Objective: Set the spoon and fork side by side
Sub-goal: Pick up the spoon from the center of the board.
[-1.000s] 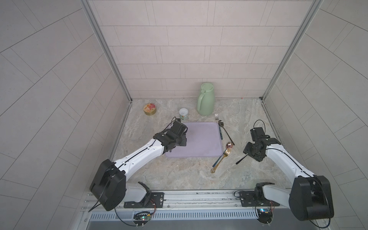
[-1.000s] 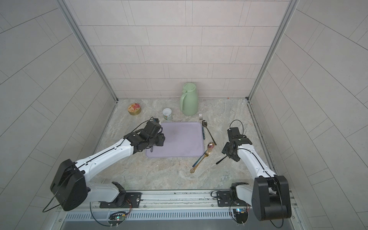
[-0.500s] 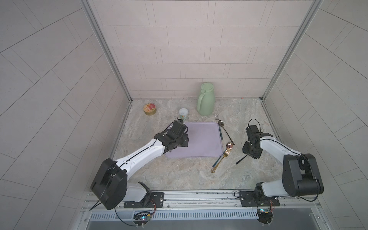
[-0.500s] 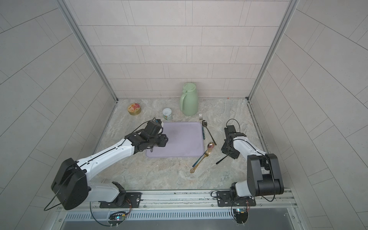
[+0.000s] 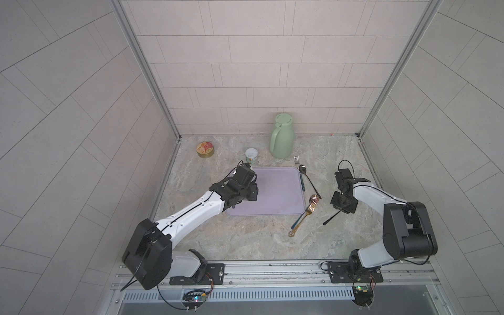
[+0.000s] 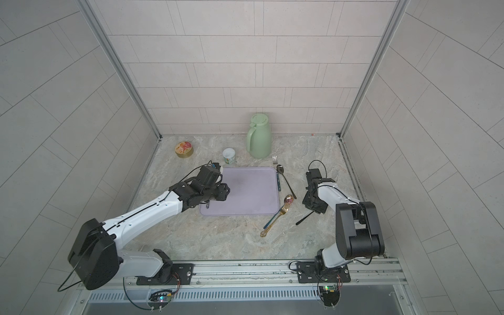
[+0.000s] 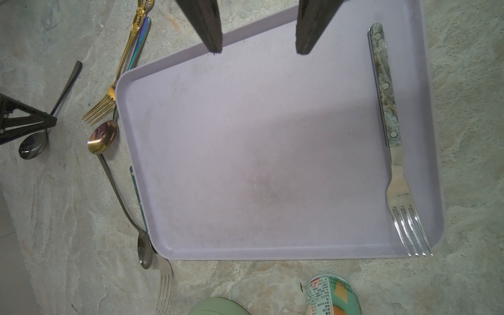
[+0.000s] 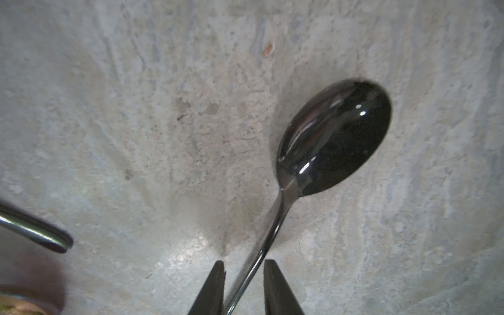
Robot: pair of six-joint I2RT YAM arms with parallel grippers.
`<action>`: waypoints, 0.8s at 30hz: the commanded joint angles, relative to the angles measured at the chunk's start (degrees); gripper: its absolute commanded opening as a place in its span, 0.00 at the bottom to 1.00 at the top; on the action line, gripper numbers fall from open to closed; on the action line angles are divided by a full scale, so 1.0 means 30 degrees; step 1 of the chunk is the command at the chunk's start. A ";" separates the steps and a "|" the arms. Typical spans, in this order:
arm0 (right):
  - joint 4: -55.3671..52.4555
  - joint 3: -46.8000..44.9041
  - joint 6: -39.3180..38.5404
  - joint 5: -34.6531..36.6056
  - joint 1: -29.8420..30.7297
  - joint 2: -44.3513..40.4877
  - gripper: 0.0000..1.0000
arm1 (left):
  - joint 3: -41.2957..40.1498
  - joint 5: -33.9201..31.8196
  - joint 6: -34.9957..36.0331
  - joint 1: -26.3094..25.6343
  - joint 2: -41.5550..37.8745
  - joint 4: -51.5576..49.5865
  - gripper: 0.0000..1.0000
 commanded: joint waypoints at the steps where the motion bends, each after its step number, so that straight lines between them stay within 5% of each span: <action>1: -0.0184 0.0284 -0.0252 0.0287 0.0049 0.0298 0.29 | -0.0366 -0.0303 0.0034 0.0057 -0.0726 0.0074 0.46; 11: 0.0188 0.0267 -0.0253 -0.0240 0.0057 0.1228 0.28 | -0.0850 -0.0573 0.0021 0.0060 -0.1513 0.0464 0.46; 17: 0.0279 0.0517 -0.0682 -0.0550 0.0150 0.1343 0.14 | -0.0811 -0.0563 0.0025 0.0060 -0.1452 0.0437 0.46; 24: -0.0130 0.0774 -0.1162 -0.0343 0.0514 0.1006 0.10 | -0.0785 -0.0534 0.0048 0.0071 -0.1348 0.0449 0.46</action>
